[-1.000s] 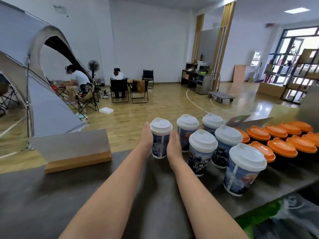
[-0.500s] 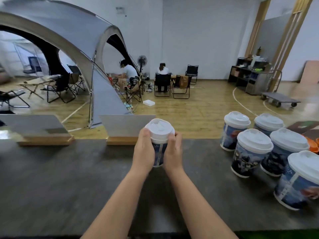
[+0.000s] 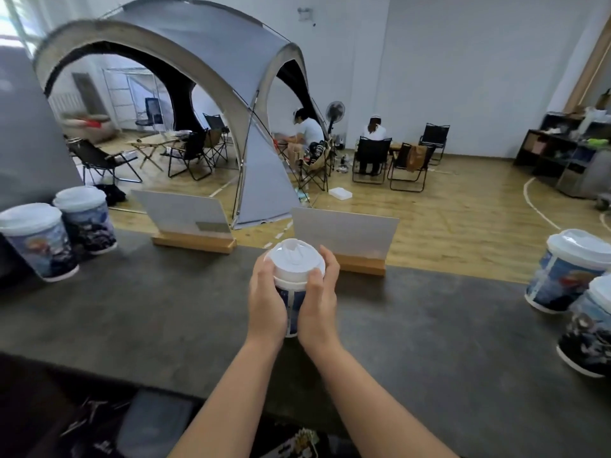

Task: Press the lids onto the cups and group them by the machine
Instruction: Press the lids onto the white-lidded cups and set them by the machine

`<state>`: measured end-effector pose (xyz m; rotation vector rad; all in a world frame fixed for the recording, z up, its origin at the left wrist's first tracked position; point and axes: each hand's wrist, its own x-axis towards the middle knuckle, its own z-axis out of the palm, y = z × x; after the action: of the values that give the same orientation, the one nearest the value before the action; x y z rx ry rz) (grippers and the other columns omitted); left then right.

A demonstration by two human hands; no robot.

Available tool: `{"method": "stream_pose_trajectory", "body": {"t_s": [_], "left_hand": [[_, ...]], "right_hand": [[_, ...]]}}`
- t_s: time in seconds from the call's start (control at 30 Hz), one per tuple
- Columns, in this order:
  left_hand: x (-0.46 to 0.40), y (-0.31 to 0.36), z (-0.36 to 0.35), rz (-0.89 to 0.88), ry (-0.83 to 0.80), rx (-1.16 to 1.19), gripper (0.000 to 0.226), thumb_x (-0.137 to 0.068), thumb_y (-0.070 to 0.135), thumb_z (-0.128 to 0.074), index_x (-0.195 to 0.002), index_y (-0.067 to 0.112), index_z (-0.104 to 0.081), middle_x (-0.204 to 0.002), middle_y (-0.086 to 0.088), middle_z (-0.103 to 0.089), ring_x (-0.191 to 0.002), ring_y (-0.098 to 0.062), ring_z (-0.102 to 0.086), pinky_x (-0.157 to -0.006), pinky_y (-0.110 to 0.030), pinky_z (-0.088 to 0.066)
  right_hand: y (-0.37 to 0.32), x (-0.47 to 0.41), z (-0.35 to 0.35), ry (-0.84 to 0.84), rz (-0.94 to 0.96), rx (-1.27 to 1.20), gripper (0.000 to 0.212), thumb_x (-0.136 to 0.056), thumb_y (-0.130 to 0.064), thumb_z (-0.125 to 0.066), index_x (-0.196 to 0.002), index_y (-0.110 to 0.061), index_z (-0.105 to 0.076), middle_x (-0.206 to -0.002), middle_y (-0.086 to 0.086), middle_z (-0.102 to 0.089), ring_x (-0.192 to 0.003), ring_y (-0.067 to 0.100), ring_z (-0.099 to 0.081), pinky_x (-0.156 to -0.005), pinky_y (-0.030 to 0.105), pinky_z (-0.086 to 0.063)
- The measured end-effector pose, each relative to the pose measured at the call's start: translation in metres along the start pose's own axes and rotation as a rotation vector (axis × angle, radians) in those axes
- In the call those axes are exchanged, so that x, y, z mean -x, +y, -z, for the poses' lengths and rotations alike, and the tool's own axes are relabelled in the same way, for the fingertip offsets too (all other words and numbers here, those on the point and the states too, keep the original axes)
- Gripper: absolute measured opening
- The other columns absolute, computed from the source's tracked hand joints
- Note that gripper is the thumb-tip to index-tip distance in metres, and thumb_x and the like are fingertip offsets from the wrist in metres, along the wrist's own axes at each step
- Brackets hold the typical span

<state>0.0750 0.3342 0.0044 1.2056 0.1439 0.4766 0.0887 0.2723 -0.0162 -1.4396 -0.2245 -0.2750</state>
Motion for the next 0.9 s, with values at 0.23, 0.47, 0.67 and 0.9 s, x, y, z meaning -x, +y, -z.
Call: {"method": "stream_pose_trajectory", "body": {"t_s": [0.23, 0.47, 0.67, 0.9], "left_hand": [[-0.032, 0.003, 0.027, -0.129, 0.090, -0.068, 0.039, -0.088, 0.032, -0.033, -0.115, 0.025, -0.060, -0.114, -0.002, -0.065, -0.106, -0.016, -0.064, -0.084, -0.030, -0.056], [-0.046, -0.010, 0.042, -0.178, 0.031, -0.080, 0.030, -0.091, 0.026, -0.035, -0.105, 0.017, -0.060, -0.099, 0.004, -0.070, -0.094, -0.017, -0.067, -0.077, -0.040, -0.056], [-0.051, -0.013, 0.046, -0.295, -0.015, -0.134, 0.034, -0.086, 0.045, -0.037, -0.102, 0.022, -0.055, -0.095, 0.020, -0.065, -0.091, -0.007, -0.063, -0.074, -0.030, -0.053], [-0.053, -0.015, 0.046, -0.336, -0.013, -0.107, 0.023, -0.093, 0.030, -0.036, -0.102, 0.021, -0.056, -0.094, 0.022, -0.066, -0.089, -0.001, -0.063, -0.071, -0.020, -0.051]], "right_hand": [[0.009, -0.007, -0.046, 0.097, 0.031, 0.085, 0.039, -0.082, -0.062, -0.029, -0.115, -0.053, -0.045, -0.109, -0.017, -0.064, -0.098, -0.003, -0.061, -0.072, 0.010, -0.048], [0.024, -0.013, -0.063, 0.251, 0.147, 0.026, 0.042, -0.084, -0.052, -0.033, -0.115, -0.032, -0.054, -0.103, -0.027, -0.066, -0.092, 0.000, -0.064, -0.072, 0.018, -0.051], [0.034, -0.020, -0.065, 0.270, 0.235, -0.064, 0.044, -0.085, -0.046, -0.035, -0.112, -0.016, -0.054, -0.102, -0.020, -0.067, -0.091, 0.001, -0.064, -0.072, 0.015, -0.049], [0.035, -0.020, -0.066, 0.268, 0.271, -0.052, 0.046, -0.087, -0.046, -0.034, -0.114, -0.015, -0.053, -0.103, -0.022, -0.067, -0.093, 0.002, -0.064, -0.075, 0.018, -0.050]]}}
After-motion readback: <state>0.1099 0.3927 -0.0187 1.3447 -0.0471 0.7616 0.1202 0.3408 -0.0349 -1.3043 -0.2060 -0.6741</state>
